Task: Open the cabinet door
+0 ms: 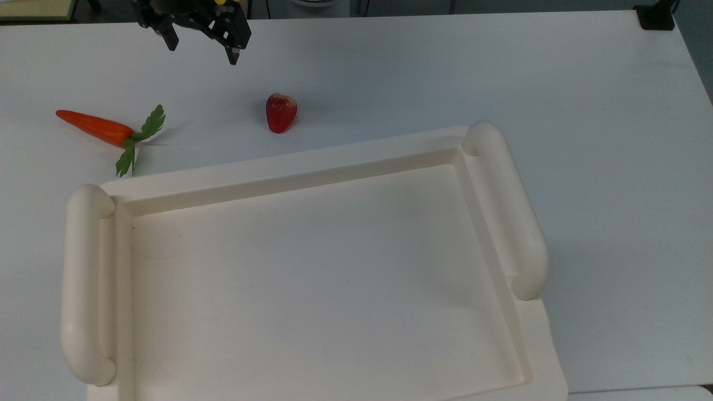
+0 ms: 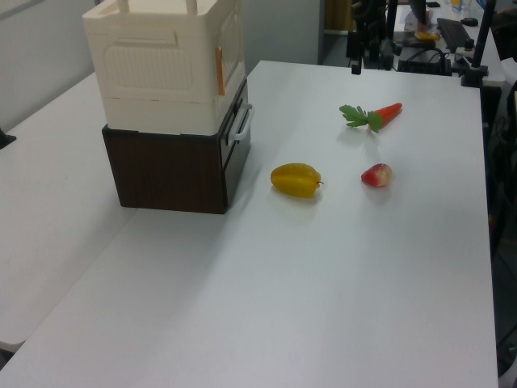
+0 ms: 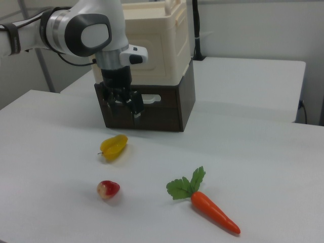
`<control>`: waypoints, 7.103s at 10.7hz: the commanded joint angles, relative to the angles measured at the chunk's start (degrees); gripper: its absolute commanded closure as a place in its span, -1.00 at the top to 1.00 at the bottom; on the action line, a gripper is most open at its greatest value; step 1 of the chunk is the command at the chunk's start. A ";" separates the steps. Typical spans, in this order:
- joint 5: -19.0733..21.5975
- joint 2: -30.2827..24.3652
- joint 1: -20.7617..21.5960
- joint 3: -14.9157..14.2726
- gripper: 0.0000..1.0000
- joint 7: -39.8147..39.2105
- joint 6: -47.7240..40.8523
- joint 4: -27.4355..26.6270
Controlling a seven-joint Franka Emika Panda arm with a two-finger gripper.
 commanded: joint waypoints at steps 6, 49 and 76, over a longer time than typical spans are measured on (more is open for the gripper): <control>9.48 -0.25 -2.57 -0.30 1.00 -0.03 -0.32 1.10; 13.02 5.83 14.39 2.60 -1.00 -3.55 35.21 9.02; -2.10 -2.80 -0.56 2.08 1.00 -13.31 -6.91 -0.12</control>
